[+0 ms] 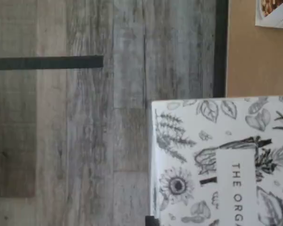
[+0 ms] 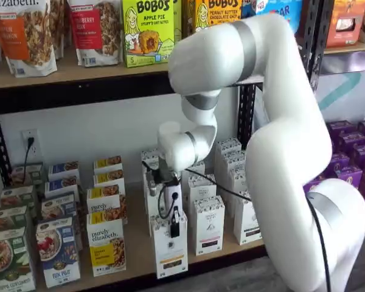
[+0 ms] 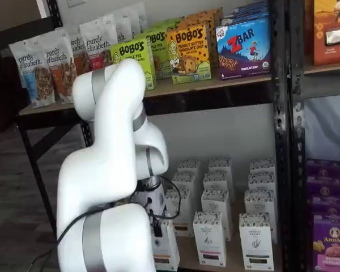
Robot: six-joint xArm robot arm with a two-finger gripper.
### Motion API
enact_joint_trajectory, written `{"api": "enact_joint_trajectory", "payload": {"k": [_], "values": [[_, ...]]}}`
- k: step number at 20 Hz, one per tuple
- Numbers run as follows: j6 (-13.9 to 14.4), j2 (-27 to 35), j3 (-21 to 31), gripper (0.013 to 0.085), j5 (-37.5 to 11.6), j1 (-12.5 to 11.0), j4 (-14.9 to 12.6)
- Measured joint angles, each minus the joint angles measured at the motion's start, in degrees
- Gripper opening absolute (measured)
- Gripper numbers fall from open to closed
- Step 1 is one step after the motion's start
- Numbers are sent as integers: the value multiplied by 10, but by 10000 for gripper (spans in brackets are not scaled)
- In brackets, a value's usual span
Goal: Pick up the white box with a yellow strip in the middle, on the bottom shelf, the fourth box from the left
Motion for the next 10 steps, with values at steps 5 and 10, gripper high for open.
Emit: {"api": "enact_joint_trajectory", "payload": {"k": [5,10], "values": [[25,-68,77,490,-20,1,-27],[35,-123,127,490,-12,8,-31]]}}
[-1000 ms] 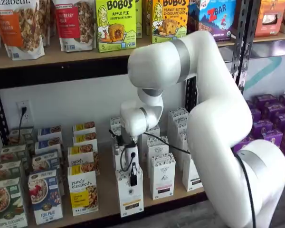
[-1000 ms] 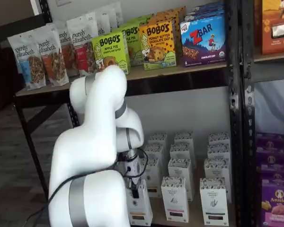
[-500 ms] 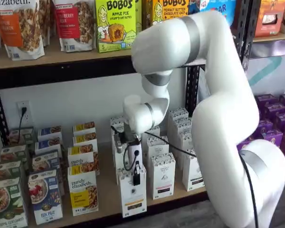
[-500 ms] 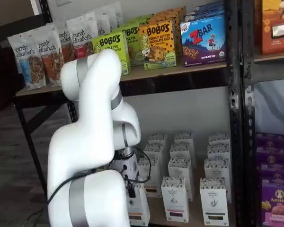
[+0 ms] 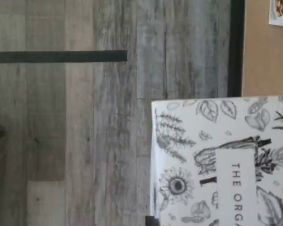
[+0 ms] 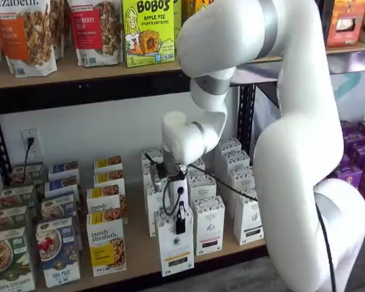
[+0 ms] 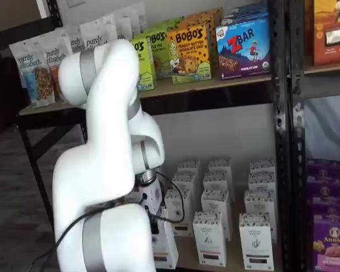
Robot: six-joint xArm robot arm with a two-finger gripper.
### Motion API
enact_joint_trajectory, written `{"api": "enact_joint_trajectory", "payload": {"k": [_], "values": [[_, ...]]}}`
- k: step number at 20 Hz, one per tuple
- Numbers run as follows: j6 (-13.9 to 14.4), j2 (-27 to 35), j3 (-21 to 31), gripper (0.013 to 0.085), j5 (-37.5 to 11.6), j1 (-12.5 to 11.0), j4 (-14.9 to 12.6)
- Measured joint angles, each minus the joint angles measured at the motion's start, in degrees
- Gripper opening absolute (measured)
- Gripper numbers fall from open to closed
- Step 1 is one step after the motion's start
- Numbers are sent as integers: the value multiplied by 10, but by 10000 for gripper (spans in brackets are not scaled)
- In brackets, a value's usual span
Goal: Pick up the white box with a yellow strip in the middle, on the bottom shelf, the fourth box from the left
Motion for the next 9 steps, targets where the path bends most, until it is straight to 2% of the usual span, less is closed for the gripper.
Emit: {"api": "enact_joint_trajectory", "payload": {"k": [9], "values": [[3,-76,65,490,-3,6,3]]}}
